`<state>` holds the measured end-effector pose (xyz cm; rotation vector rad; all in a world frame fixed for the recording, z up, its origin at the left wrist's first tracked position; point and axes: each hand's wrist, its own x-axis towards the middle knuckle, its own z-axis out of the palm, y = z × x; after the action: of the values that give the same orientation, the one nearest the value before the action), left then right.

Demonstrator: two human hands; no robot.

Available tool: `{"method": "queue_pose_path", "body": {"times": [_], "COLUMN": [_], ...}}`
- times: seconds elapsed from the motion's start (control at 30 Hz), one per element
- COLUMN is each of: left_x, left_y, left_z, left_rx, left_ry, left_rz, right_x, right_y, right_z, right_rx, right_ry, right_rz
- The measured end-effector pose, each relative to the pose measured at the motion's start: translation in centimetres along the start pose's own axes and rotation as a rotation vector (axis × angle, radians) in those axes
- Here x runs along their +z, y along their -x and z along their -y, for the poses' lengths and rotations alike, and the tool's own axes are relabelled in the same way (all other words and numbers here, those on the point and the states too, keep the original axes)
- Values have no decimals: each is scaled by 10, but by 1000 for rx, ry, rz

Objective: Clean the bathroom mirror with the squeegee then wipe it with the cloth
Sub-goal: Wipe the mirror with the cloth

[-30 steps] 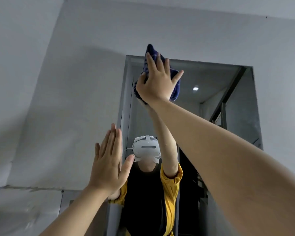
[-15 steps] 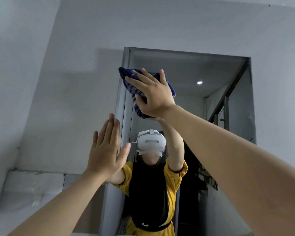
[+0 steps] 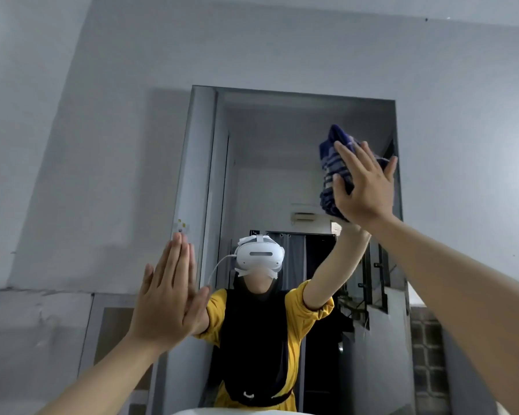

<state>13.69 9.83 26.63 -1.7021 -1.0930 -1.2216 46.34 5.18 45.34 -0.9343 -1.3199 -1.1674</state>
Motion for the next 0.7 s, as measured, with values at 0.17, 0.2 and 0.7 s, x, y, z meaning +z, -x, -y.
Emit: {"method": "queue_pose_path", "body": {"times": [0.17,0.2,0.7], "left_x": [3,5,7], "left_y": [1,1,1], "left_z": [-2,-2,3], "left_rx": [-8,-11,-21], "left_ry": [-71,-56,94], "left_rz": [-6,-12,16], "right_x": [-8,-7,37], "right_y": [19,21,39], "right_z": [-20,-18,114], "right_rx": [175,221,548], "right_ry": [26,25,-65], "right_rz": [-49,-66,-139]}}
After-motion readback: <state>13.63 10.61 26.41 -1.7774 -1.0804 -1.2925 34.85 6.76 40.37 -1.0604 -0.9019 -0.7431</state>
